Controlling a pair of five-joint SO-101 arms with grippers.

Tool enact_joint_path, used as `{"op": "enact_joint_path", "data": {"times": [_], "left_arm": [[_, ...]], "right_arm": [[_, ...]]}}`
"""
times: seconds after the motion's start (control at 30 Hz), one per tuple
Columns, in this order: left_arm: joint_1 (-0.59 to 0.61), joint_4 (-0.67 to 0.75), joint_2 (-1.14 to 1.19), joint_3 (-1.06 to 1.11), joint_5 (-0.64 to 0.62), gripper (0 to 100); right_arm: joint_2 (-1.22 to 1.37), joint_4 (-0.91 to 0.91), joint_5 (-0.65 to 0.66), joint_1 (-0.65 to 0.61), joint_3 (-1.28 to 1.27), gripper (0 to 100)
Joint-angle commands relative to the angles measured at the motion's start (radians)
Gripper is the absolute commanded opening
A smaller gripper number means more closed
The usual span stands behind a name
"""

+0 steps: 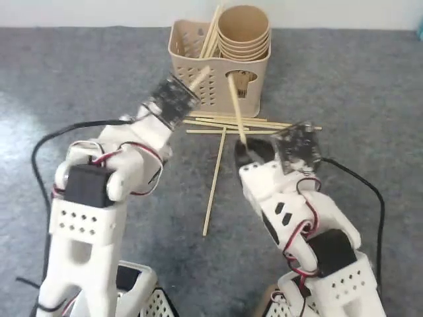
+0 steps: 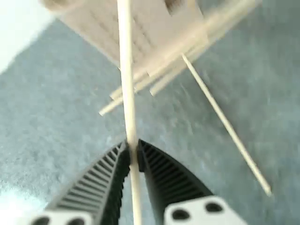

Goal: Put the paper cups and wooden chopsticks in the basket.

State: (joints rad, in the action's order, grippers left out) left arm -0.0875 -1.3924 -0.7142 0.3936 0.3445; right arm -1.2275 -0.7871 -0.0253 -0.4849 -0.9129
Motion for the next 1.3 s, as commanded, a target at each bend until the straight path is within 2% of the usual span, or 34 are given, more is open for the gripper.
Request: {"op": "enact_joint_path", "data": {"times": [0.0, 0.13, 0.27, 0.4, 0.57, 0.77, 0.87, 0.93, 1.13, 1.27], "left_arm": [[0.041, 0.187, -0.034, -0.042, -0.158, 1], [0.068, 0.407, -0.032, -0.042, -0.298, 1], [0.068, 0.634, -0.031, -0.041, -0.371, 1], [0.06, 0.913, 0.018, -0.031, -0.439, 1], [0.058, 1.269, 0.198, -0.021, -0.514, 1], [0.029, 1.551, 0.43, -0.027, -0.52, 1], [0.003, 1.628, 0.535, -0.044, -0.522, 1], [-0.005, 1.626, 0.612, -0.091, -0.522, 1], [-0.005, 1.517, 0.815, -0.308, -0.525, 1], [-0.006, 1.501, 0.93, -0.421, -0.523, 1]], "right_arm": [[-0.01, 0.22, -0.018, 0.021, -0.002, 0.9], [0.048, 0.386, -0.017, 0.021, -0.017, 0.9], [0.125, 0.532, -0.017, 0.021, -0.015, 0.9], [0.157, 0.542, -0.017, 0.021, -0.017, 0.9], [0.157, 0.542, -0.018, 0.064, -0.023, 0.9], [0.156, 0.541, -0.091, 0.124, -0.025, 0.9], [0.156, 0.539, -0.095, 0.137, -0.029, 0.9], [0.156, 0.512, -0.097, 0.147, -0.029, 0.9], [0.156, 0.472, -0.097, 0.166, -0.028, 0.9], [0.156, 0.473, -0.098, 0.173, -0.028, 0.9]]}}
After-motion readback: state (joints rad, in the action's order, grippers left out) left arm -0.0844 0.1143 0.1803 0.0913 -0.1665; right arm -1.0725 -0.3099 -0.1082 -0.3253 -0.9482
